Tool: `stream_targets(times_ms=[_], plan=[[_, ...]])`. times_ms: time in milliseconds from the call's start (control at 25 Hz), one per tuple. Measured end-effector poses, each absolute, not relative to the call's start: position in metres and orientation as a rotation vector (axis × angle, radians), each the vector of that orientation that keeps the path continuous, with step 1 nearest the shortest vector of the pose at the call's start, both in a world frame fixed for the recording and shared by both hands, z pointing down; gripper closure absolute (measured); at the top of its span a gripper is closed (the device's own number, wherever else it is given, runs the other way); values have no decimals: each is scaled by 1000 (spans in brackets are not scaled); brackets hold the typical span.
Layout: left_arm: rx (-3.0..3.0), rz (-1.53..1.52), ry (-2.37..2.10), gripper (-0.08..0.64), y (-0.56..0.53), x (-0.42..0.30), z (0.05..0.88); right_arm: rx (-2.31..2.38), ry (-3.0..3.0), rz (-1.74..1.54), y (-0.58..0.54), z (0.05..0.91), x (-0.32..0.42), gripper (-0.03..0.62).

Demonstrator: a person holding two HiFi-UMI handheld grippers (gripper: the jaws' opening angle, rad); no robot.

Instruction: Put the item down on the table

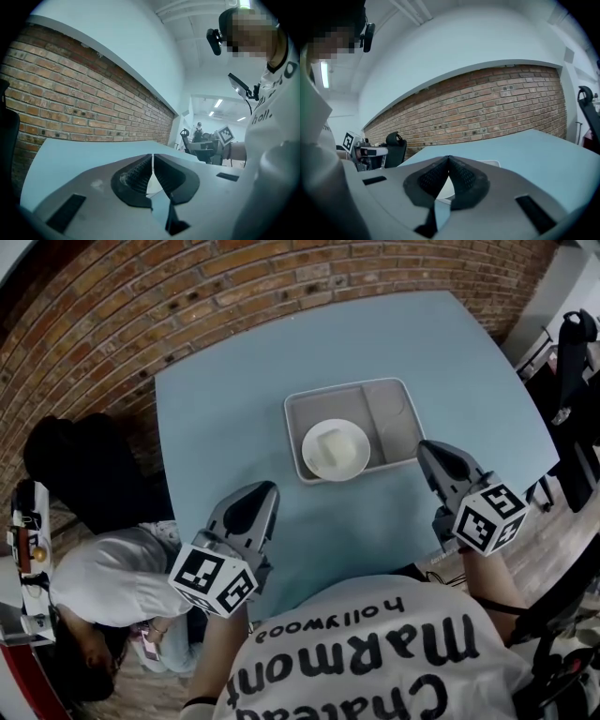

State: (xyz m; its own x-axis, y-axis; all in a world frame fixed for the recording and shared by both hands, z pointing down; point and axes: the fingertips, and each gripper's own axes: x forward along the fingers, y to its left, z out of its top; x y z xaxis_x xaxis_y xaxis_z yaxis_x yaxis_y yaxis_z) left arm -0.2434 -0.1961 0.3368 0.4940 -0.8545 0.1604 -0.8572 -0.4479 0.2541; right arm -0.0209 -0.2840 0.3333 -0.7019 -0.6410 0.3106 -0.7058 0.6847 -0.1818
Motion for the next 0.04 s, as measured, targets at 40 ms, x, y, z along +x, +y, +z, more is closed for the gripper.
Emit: stream_targets(times_ms=[40], plan=[[2439, 11, -1444, 541, -195, -243, 337, 1086, -2675, 428, -283, 333, -20, 583]])
